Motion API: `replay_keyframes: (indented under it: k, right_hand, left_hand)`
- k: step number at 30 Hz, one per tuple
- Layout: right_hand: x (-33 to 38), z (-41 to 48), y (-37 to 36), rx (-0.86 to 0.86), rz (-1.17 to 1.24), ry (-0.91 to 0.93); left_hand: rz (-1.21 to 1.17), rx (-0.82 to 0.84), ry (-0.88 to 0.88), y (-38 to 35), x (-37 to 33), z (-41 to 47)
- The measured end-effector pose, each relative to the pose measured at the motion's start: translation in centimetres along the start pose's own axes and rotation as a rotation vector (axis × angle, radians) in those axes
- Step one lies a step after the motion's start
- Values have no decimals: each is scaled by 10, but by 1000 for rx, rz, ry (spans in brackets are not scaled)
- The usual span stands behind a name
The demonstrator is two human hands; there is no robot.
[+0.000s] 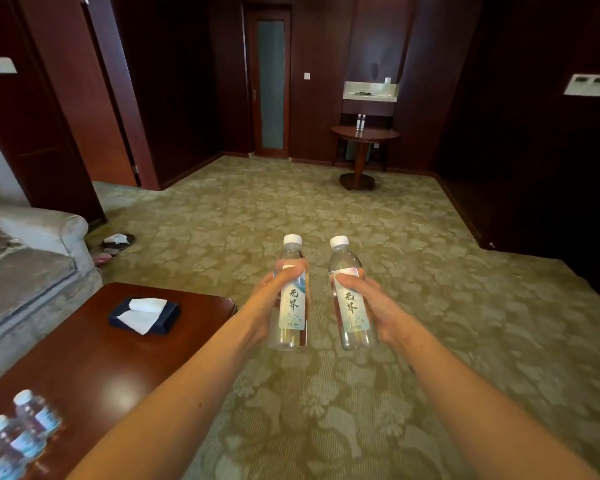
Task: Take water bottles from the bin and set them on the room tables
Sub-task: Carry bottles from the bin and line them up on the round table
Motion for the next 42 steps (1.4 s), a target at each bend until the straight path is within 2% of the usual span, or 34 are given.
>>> replay_keyframes:
  k: [5,12,16,25,36,42]
  right_hand:
    - [33,96,16,-29,-102,89]
    - [94,257,34,13,-228,102]
    - [122,345,59,-48,-209,85]
    - [152,521,146,-144,-183,54]
    - [261,781,277,-26,-210,114]
    - [309,898,337,-50,-235,119]
  left_hand:
    - [4,7,-108,1,-51,92]
    - [253,23,-208,4,-151,247]
    - [397,57,-227,-4,-202,339]
    - [543,144,-233,-41,-248,541]
    - [508,114,-256,-134,-350,792]
    - [454,101,-266,-163,-400,916]
Point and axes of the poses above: each hand's wrist, its own z-axis towards the middle knuckle, its own y-axis out of the back of the hand, x = y × z, the point moved 10 cm from there along z, towards the middle knuckle, and after that the axes turned 5 degrees about y, right-handed, at the moved point
